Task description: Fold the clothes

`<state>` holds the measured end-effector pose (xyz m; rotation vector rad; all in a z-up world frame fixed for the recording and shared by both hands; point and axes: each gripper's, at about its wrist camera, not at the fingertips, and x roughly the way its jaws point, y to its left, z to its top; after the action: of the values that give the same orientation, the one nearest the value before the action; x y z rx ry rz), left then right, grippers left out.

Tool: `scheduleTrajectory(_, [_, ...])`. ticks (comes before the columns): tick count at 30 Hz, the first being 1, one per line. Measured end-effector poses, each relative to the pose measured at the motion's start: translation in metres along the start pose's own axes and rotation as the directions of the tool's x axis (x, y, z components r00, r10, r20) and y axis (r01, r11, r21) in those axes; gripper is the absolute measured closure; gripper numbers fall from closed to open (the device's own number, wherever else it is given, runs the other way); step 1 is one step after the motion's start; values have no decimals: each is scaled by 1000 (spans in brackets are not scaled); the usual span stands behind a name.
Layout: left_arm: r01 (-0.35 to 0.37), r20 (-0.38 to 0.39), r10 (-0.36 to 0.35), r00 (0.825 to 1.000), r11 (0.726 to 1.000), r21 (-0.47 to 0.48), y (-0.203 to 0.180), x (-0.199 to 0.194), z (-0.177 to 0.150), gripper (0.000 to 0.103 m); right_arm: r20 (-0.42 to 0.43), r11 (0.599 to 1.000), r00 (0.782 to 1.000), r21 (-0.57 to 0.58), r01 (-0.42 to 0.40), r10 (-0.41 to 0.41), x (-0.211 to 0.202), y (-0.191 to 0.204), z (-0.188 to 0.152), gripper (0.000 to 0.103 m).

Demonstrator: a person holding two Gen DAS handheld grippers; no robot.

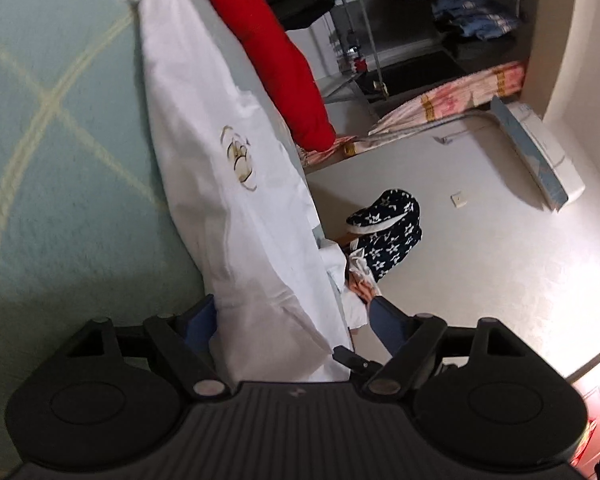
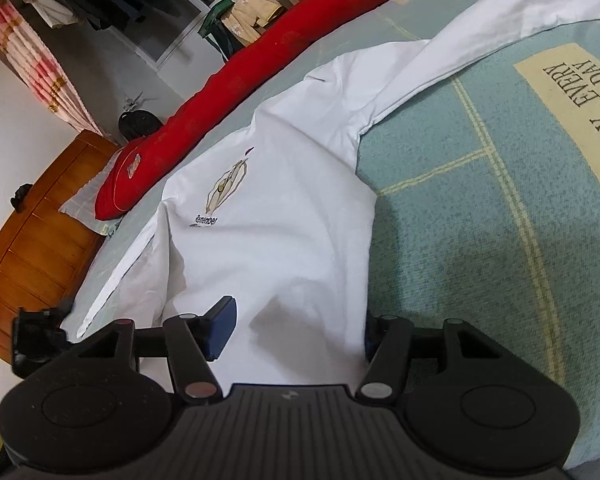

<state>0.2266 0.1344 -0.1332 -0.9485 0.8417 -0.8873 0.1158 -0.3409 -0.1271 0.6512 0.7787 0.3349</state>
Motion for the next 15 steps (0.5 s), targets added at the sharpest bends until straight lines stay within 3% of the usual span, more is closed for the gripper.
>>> scheduleTrajectory(1, [9,10,-9,1000,1000,6,-1,0,-1,26,-1,1000,1000,0,-1,1,0,0,0,37])
scheduleTrajectory(2, [5,17,-5,1000,1000,16,-3,1,-1,34,0,1000,1000,2,-3,3,0,0,0,37])
scheduleTrajectory(3, [-4,24,3,1000,1000,27,-5,1,-2,54,1,1000,1000,4,-4,4,1,0,-1,37])
scheduleTrajectory(4, [-12,30,11,999,999,38,-7,1,-2,68,1,1000,1000,5,-5,5,1,-1,-1,36])
scheduleTrajectory(5, [-51,32,49,998,998,49,-10,1,-3,93,1,1000,1000,5,-6,6,1,-1,-1,36])
scheduleTrajectory(6, [-96,33,94,995,994,59,-14,0,-3,99,1,1000,1000,5,-6,6,2,-1,-1,36])
scheduleTrajectory(11, [-152,127,134,983,977,148,-46,-41,-10,100,4,1000,1000,8,-14,14,1,-2,-2,36])
scheduleTrajectory(15, [-211,195,180,964,965,156,-63,-78,-13,101,3,1000,1000,7,-14,14,0,0,-1,35])
